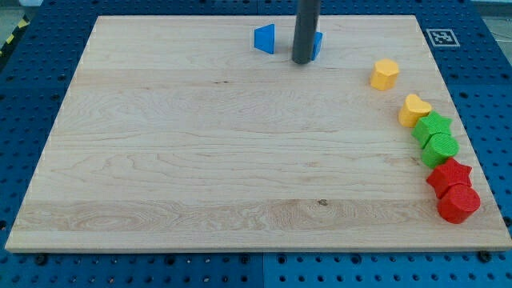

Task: Move the blue cube to the right of the blue triangle

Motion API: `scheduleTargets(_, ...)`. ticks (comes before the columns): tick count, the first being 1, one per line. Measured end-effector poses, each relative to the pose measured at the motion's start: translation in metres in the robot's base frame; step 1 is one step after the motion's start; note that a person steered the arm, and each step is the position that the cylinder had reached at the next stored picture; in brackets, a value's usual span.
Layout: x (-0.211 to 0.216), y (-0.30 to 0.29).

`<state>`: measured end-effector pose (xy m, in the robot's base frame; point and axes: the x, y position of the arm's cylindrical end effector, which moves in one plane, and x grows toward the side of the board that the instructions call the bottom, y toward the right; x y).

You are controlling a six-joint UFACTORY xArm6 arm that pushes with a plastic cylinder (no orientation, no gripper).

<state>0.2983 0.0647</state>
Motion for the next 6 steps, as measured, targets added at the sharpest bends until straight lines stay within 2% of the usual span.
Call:
scheduleTargets(1,0.004,0.012)
scheduleTargets(2,0.017,0.048)
scheduleTargets(3,0.012,0.081)
scheduleTargets(4,-0.010,0.078)
scheduleTargets(6,-0.051,0.032)
